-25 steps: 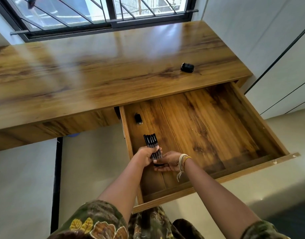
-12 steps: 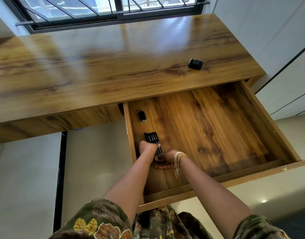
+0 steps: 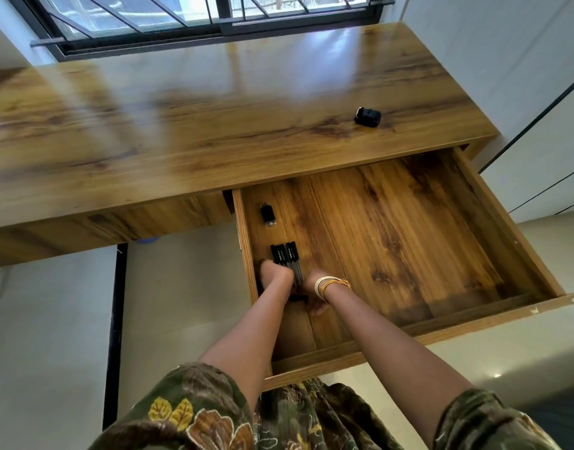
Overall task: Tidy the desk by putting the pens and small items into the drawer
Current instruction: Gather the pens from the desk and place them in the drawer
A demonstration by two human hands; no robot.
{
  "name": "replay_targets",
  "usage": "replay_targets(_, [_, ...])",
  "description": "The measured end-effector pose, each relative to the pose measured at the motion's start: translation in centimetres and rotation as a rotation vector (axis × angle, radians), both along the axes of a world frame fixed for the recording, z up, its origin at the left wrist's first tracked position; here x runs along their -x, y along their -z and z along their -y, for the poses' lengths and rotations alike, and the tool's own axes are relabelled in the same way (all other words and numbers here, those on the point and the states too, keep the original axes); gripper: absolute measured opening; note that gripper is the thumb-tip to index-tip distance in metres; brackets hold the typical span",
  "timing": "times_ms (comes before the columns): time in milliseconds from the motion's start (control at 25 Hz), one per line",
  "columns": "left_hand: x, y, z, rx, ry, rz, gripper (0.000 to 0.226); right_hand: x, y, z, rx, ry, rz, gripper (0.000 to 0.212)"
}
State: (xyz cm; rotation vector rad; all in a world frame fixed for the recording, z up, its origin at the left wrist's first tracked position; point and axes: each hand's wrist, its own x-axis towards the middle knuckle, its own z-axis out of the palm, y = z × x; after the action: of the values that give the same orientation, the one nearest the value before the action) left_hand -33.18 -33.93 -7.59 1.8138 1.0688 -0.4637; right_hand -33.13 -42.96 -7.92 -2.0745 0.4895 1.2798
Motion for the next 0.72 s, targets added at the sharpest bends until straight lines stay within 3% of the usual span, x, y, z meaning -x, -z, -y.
replay_targets(200, [0.7, -0.8, 0.2, -0.062, 0.044, 0.010, 0.030, 0.0, 0.1, 0.2, 0.078, -0.048, 0.048, 0.031])
replay_targets(400, [1.2, -1.6, -0.2, -0.072, 0.115, 0.018, 0.034, 0.5, -0.1, 0.2, 0.145, -0.091, 0.203, 0.032])
replay_targets(520, [1.4, -2.6, -0.6, -0.099, 0.158, 0.060, 0.033, 0.6, -0.8, 0.4, 0.202, -0.092, 0.399, 0.029])
replay_targets(720, [0.5, -5.8, -2.8, -0.156, 0.283, 0.383, 0.046, -1.3, -3.5, -0.7, 0.180, 0.055, 0.674, 0.020])
